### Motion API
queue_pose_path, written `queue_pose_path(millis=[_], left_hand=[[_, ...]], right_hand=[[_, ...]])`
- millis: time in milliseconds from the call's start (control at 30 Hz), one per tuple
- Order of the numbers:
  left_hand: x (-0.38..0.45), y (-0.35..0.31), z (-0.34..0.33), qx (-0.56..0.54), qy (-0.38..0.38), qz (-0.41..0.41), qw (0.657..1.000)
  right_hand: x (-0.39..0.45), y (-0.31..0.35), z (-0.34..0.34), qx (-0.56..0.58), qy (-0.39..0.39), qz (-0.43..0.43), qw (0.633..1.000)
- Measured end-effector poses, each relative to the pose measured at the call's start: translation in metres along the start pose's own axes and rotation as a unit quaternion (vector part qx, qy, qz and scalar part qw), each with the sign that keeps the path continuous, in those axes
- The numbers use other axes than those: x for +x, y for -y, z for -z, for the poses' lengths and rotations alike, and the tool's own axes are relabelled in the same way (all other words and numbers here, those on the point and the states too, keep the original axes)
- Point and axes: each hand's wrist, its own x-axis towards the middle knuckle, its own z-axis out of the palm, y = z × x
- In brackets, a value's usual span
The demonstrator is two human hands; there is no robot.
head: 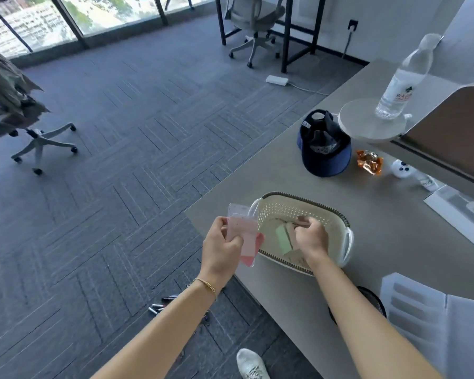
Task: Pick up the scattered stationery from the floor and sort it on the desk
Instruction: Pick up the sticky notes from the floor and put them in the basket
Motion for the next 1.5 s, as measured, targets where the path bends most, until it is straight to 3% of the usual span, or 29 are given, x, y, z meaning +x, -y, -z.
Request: queue_pose_path(millis=[333, 600, 733, 1067, 1200, 1500], left_hand=[[0.021, -0.011, -0.052, 0.049, 0.054, 0.010, 0.997], [0.046, -0.003, -0.098, 0.024, 0.084, 0.173, 0.981], [0.050, 0.004, -0.109, 0.040, 0.099, 0.193, 0.975], [0.038, -0.006, -0.099, 0.239, 0.133, 0.021, 0.962], [0.023, -0.010, -0.081, 0.286, 0.129, -0.048, 0.948], [-0.015, 0.017, 0.003, 0.326, 0.039, -0.072, 0.942]], right_hand=[[0.003, -0.011, 0.032, 0.073, -0.045, 0.043, 0.995], [-0.008, -0.019, 0.045, 0.096, -0.025, 0.081, 0.992], [-0.007, -0.018, 0.050, 0.117, -0.033, 0.074, 0.990], [-0.013, -0.007, 0.048, 0.087, -0.044, 0.089, 0.991], [-0.024, 0.004, 0.036, 0.056, -0.011, 0.123, 0.991], [-0.077, 0.046, -0.025, -0.005, 0.082, 0.245, 0.966]])
